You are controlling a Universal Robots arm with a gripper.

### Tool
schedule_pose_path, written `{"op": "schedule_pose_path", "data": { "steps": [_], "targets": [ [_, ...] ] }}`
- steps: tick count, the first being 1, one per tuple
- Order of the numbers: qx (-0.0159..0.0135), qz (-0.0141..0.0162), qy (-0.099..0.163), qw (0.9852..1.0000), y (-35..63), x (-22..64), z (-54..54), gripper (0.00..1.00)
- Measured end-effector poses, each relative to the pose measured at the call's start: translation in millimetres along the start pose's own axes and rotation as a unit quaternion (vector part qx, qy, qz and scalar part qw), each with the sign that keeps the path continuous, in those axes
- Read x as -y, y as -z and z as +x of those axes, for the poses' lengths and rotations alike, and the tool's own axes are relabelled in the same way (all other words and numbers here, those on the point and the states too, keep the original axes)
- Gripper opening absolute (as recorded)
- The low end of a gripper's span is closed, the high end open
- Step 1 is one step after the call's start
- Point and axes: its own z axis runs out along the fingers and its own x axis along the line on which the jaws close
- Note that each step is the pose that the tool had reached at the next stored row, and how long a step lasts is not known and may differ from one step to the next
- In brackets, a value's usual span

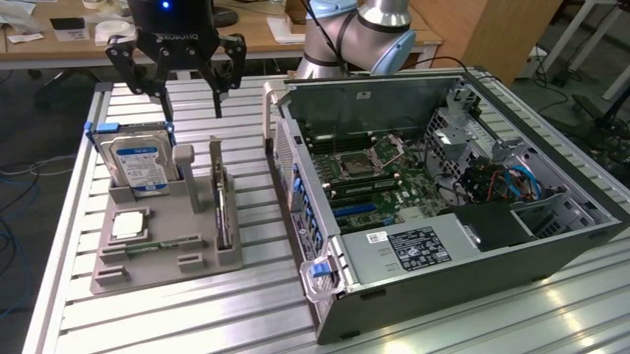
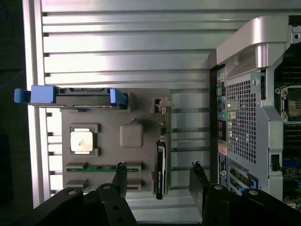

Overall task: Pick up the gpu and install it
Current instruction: 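Pick up the gpu and move the gpu toward the slot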

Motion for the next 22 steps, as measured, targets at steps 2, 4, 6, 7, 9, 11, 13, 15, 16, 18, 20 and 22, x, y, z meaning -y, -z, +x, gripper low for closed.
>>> {"op": "schedule_pose_path", "data": {
  "steps": [2, 4, 6, 7, 9, 11, 13, 15, 16, 18, 20, 22],
  "targets": [
    [0.0001, 0.0002, 0.0, 1.0, -0.4, 0.0, -0.1, 0.65],
    [0.0001, 0.0014, 0.0, 1.0, -1.0, 0.1, -0.1, 0.65],
    [0.0002, 0.0018, 0.0, 1.0, -2.1, 0.2, 0.0, 0.65],
    [0.0001, 0.0018, 0.0, 1.0, -2.9, 0.3, 0.0, 0.65],
    [0.0002, 0.0018, 0.0, 1.0, -4.8, 0.4, 0.1, 0.65],
    [0.0001, 0.0018, 0.0, 1.0, -6.9, 0.5, 0.1, 0.65],
    [0.0001, 0.0019, 0.0, 1.0, -8.8, 0.7, 0.1, 0.65],
    [0.0001, 0.0018, 0.0, 1.0, -10.6, 0.9, 0.1, 0.65],
    [0.0001, 0.0018, 0.0, 1.0, -11.5, 1.0, 0.1, 0.65],
    [0.0001, 0.0019, 0.0, 1.0, -13.6, 1.4, 0.1, 0.65],
    [0.0001, 0.0018, 0.0, 1.0, -15.9, 1.7, 0.2, 0.65],
    [0.0001, 0.0018, 0.0, 1.0, -18.0, 2.0, 0.2, 0.65]
  ]
}}
